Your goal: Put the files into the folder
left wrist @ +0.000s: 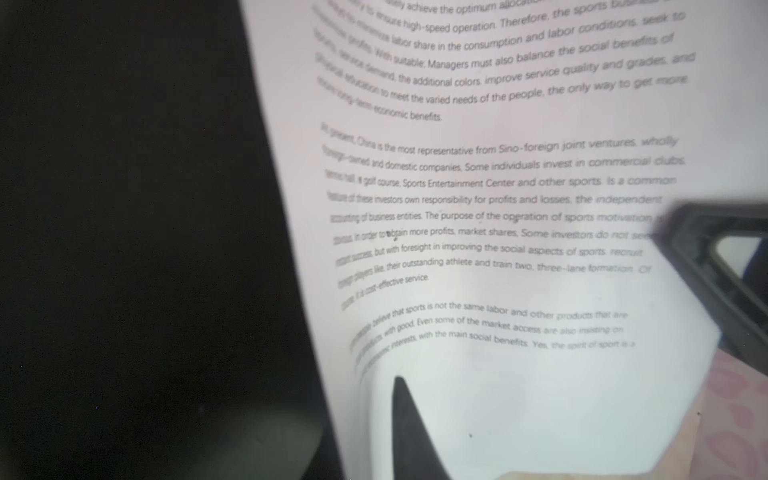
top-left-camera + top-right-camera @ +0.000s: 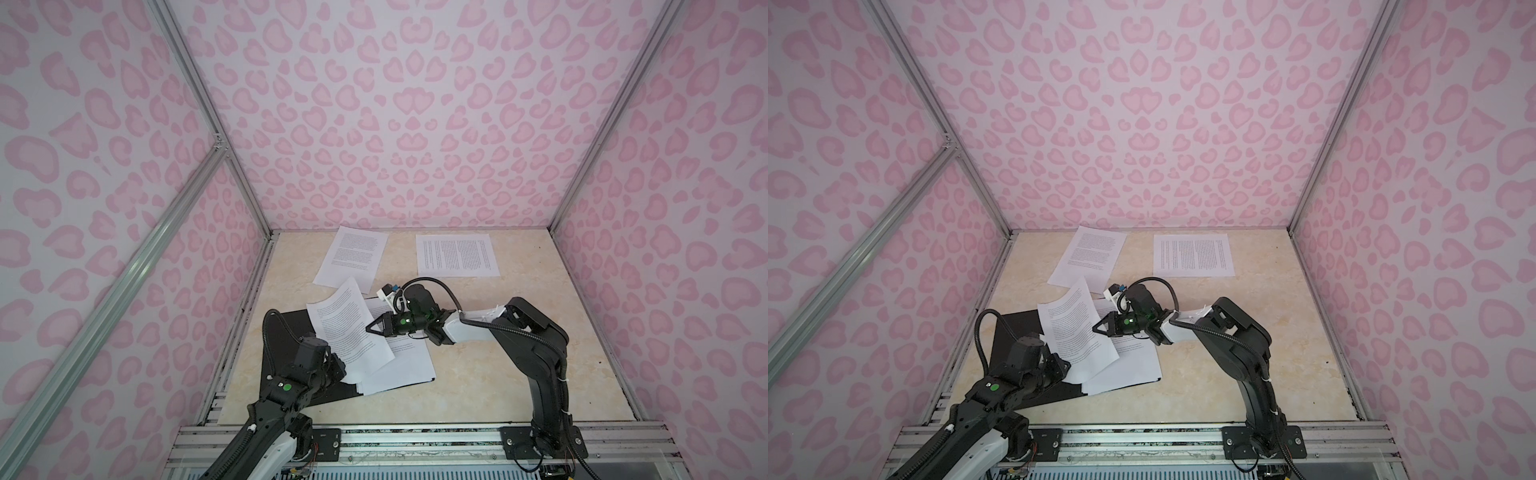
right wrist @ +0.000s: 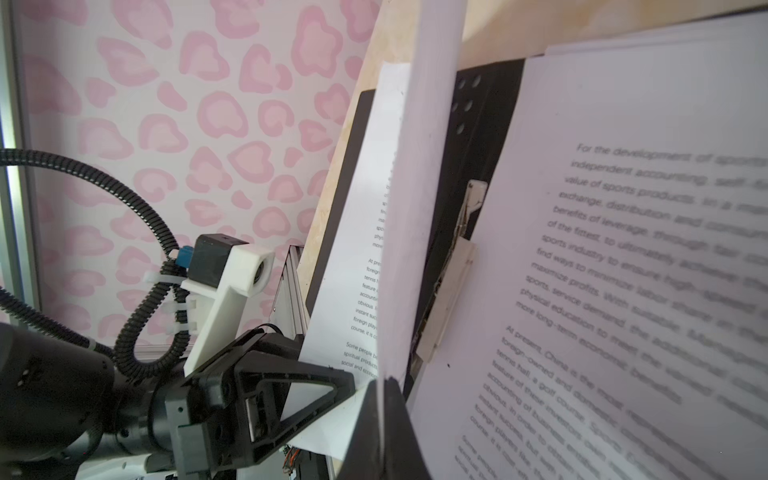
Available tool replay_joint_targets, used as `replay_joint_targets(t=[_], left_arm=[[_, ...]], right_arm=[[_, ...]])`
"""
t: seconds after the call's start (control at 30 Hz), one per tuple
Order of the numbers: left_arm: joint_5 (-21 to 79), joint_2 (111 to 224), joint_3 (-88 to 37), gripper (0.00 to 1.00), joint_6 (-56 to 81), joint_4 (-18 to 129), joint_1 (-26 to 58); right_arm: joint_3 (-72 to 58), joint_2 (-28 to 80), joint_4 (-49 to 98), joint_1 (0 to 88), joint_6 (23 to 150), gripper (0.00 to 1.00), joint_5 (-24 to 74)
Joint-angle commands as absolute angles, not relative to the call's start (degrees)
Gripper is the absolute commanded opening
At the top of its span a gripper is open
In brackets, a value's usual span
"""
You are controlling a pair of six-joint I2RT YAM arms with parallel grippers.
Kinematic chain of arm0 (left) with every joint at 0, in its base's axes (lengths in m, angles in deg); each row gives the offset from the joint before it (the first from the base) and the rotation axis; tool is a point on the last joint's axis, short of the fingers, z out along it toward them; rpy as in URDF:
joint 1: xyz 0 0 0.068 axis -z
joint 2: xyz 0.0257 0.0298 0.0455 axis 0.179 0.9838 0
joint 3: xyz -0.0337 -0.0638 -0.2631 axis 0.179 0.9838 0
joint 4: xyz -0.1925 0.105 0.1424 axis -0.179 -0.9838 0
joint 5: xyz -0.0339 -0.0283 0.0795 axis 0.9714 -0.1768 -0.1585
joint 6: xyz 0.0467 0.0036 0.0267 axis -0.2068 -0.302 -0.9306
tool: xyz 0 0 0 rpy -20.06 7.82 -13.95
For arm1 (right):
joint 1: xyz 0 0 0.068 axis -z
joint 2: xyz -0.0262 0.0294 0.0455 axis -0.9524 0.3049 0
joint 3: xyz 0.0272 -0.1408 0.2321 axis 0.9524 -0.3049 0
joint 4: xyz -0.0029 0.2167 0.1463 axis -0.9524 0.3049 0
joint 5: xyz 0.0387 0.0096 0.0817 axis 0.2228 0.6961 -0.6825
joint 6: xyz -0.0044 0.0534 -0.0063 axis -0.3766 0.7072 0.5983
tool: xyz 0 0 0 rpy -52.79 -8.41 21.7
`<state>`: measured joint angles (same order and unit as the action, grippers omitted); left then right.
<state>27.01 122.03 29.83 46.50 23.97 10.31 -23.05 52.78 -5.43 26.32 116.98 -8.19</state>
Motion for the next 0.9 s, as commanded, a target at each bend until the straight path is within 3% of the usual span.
replay_joint_targets(t=[0.0, 0.1, 0.27, 0.4, 0.5, 0.67, 0.87], left_arm=[[32.35, 122.14, 26.18, 0.51, 43.57, 26.22, 10.30], [35.74, 123.29, 20.53, 0.98, 39.95, 23.94, 10.30], [44.97, 127.65, 9.19, 0.97, 30.40, 18.99, 10.29], [44.75, 130.77, 2.76, 0.97, 20.61, 14.92, 10.25], [38.35, 132.32, 2.59, 0.97, 19.39, 13.55, 10.19], [43.48, 129.82, 4.50, 0.97, 19.96, 15.54, 10.08], [42.74, 121.37, 5.88, 0.97, 19.59, 16.71, 9.91]], right_arm=[[-27.03, 49.73, -9.60, 27.47, 116.83, 0.00, -5.76], [-31.33, 46.42, -11.60, 29.01, 117.20, 0.00, -5.04], [-39.66, 41.43, -11.70, 32.76, 115.71, 0.00, -2.29], [-44.96, 37.34, -11.91, 33.48, 113.78, 0.00, 0.70], [-48.48, 34.44, -12.93, 33.58, 113.40, 0.00, 3.53], [-50.00, 33.23, -12.18, 34.28, 112.61, 0.00, 5.44], [-49.37, 32.01, -9.35, 33.28, 111.93, 0.00, 6.74]])
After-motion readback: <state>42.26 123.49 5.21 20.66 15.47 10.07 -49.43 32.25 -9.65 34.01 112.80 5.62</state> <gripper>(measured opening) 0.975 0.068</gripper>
